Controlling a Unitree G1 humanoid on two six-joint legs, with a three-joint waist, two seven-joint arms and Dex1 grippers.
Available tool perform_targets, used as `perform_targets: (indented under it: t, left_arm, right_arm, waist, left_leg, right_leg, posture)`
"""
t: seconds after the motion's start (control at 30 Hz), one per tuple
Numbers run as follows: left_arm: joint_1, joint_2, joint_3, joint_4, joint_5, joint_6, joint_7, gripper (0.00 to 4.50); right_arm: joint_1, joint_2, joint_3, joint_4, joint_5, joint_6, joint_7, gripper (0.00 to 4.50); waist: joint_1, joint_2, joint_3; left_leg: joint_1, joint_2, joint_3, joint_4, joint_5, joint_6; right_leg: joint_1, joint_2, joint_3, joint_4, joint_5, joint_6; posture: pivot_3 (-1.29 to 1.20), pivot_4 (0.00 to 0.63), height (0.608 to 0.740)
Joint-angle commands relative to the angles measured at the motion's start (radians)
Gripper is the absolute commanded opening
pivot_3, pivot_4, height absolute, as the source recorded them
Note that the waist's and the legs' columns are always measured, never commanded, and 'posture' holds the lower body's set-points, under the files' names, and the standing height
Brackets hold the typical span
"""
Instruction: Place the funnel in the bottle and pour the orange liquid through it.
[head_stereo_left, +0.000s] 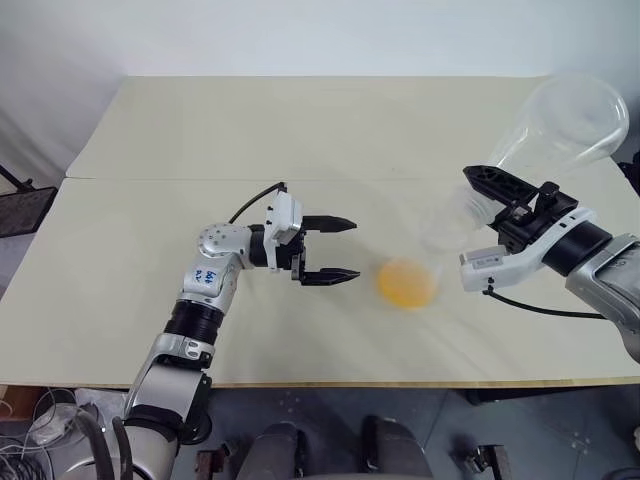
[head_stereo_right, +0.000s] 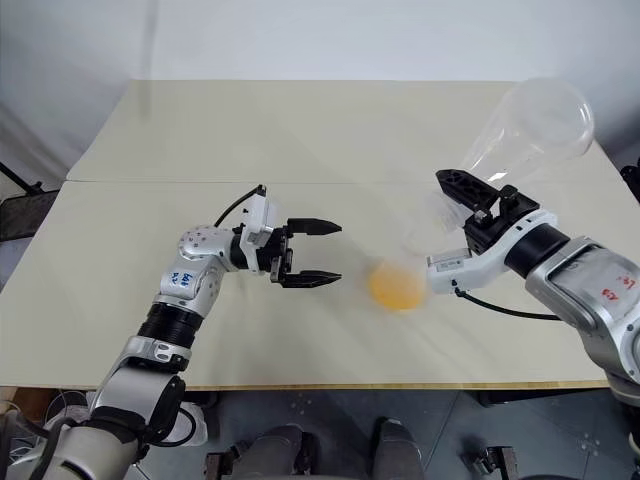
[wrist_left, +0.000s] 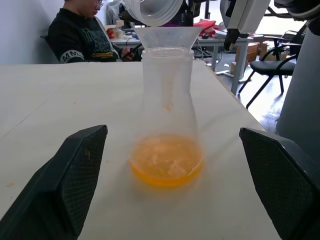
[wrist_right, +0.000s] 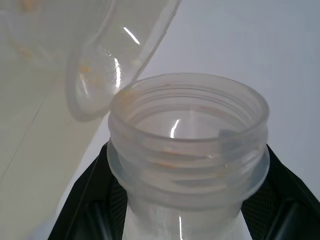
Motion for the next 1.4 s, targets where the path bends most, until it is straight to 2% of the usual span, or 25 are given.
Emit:
perform_targets:
  t: [0.03,0.2,0.3,0.57,0.83,1.27,1.4]
  left_arm:
    - [-0.018,0.002,0.008,-0.004,0.0,-0.004,0.0,4.5]
    - [-0.04,0.007,0.012,0.026,0.005,-0.015,-0.004,4.5]
    - [-0.062,0.003,0.012,0.052,0.012,-0.03,-0.002,4.5]
    - [-0.047,0.012,0.008,0.025,0.008,-0.012,-0.015,4.5]
    - [-0.007,0.044,0.01,-0.05,0.004,0.04,-0.005,4.5]
    - [0.049,0.08,0.015,-0.157,-0.005,0.109,0.031,4.5]
    - [0.079,0.079,0.014,-0.188,-0.007,0.119,0.045,4.5]
  right_arm:
    - [0.002,0.067,-0.059,-0.052,0.091,0.079,0.009,2.47]
    - [-0.014,0.225,-0.105,-0.124,0.212,0.274,0.033,2.47]
    - [-0.053,0.367,-0.158,-0.172,0.335,0.513,0.048,2.47]
    - [-0.14,0.554,-0.368,-0.163,0.656,0.899,0.025,2.47]
    - [-0.106,0.607,-0.541,0.05,0.864,0.856,-0.077,2.47]
    - [-0.099,0.563,-0.566,0.284,1.032,0.747,-0.176,2.47]
    - [-0.089,0.54,-0.556,0.318,1.082,0.717,-0.168,3.78]
  waist:
    - [0.0,0.0,0.0]
    - [0.001,0.0,0.0]
    - [0.001,0.0,0.0]
    - [0.0,0.0,0.0]
    - [-0.002,0.0,0.0]
    - [-0.004,0.001,0.0]
    - [-0.003,0.001,0.0]
  left_leg:
    - [0.0,0.0,0.0,0.0,0.0,0.0]
    - [0.0,0.0,0.0,0.0,0.0,0.0]
    - [0.0,0.0,-0.001,0.0,0.0,0.0]
    - [0.0,0.0,-0.002,0.0,0.0,0.0]
    - [0.001,-0.001,-0.001,-0.001,0.0,0.0]
    - [0.002,0.0,0.0,-0.001,0.0,0.0]
    - [0.002,-0.001,-0.001,-0.001,0.0,0.0]
  right_leg:
    - [0.0,0.0,0.0,0.0,0.0,0.0]
    - [0.0,0.0,-0.001,0.0,0.0,0.0]
    - [0.0,0.0,-0.001,0.0,0.0,0.0]
    - [0.0,0.0,-0.002,0.002,0.0,0.0]
    - [0.0,0.0,-0.001,0.003,0.0,0.0]
    - [-0.001,0.0,0.0,0.004,0.0,0.0]
    - [-0.001,-0.001,0.001,0.004,0.0,0.0]
  posture:
    - [0.0,0.15,0.74]
    - [0.0,0.15,0.74]
    - [0.0,0.15,0.74]
    - [0.0,0.15,0.74]
    - [0.0,0.15,0.74]
    - [0.0,0.15,0.74]
    - [0.0,0.15,0.74]
